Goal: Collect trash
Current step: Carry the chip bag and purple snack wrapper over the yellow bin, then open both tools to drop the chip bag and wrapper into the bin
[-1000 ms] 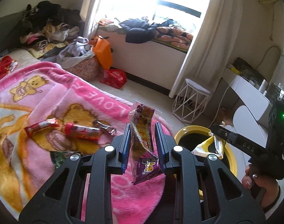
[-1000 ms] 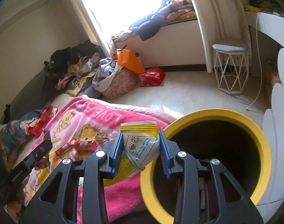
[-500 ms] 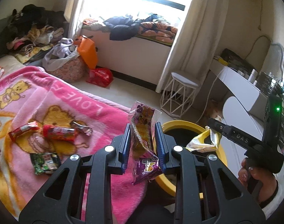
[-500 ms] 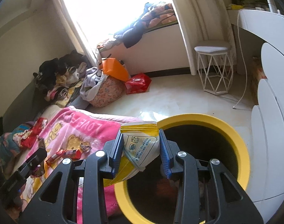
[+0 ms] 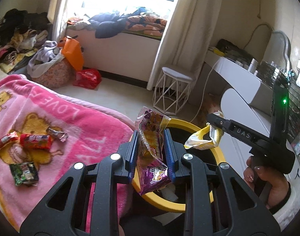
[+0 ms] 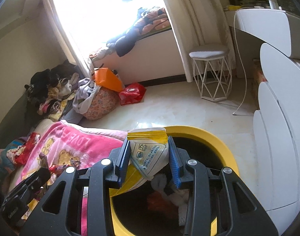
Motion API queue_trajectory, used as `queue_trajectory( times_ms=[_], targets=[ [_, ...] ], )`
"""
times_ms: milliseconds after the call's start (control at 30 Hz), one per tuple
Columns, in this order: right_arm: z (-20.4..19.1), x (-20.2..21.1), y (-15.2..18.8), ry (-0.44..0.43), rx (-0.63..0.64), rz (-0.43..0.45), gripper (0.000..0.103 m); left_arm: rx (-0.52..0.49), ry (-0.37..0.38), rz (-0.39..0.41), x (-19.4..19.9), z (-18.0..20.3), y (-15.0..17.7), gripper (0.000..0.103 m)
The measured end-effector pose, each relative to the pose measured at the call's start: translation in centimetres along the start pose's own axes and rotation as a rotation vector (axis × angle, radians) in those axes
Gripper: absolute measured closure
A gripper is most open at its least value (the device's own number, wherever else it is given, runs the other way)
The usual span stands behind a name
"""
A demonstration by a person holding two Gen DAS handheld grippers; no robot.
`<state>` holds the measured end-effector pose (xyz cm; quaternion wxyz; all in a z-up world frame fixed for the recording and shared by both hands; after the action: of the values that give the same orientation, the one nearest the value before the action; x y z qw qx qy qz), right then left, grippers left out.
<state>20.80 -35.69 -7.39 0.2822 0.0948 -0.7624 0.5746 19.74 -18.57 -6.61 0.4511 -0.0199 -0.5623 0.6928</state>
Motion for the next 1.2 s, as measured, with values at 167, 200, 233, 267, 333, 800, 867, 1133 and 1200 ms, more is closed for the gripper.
queue_trajectory(
  times_ms=[167,200,233,267,333,800,867,1133,1200],
  targets=[
    [0.9,-0.4,0.1,0.026,-0.003,0.003,0.069,-0.011,0.019,-0.021,-1.3,1.0,0.3,0.083],
    [1.2,-0.4,0.1,0.030,-0.005,0.003,0.069,-0.013,0.021,-0.025,-1.5,1.1,0.4,0.083],
    [1.4,-0.5,0.1,0.035,-0.008,0.004,0.069,-0.015,0.026,-0.028,-1.7,1.3,0.4,0.083],
    [1.7,-0.6,0.1,0.037,-0.010,0.004,0.068,-0.018,0.030,-0.032,-2.0,1.4,0.5,0.083],
    [2.2,-0.8,0.0,0.046,-0.015,0.005,0.068,-0.021,0.040,-0.042,-2.5,1.7,0.7,0.083],
    [3.8,-2.4,0.5,0.068,-0.021,-0.036,0.068,-0.017,0.076,-0.110,-6.3,2.4,1.7,0.083],
    [3.9,-2.6,0.6,0.068,-0.016,-0.040,0.068,-0.008,0.077,-0.118,-6.9,2.2,1.8,0.083],
    [4.1,-3.2,1.1,0.067,0.007,-0.061,0.068,0.010,0.066,-0.144,-8.8,1.2,2.0,0.083],
    [4.0,-3.3,1.2,0.071,0.014,-0.064,0.068,0.013,0.066,-0.148,-9.2,0.9,2.1,0.083]
  ],
)
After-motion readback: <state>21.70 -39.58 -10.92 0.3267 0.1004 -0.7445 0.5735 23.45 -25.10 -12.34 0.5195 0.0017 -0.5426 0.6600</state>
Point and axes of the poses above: each gripper's, at about its wrist camera, not at the fingertips, and x roughly against the way its jaws point, z to its right, y to its underside, the point moved 8 cm from there along -x, roughly the way its jaws point, and after that the axes turned 15 degrees about y, right-handed, at the moved point
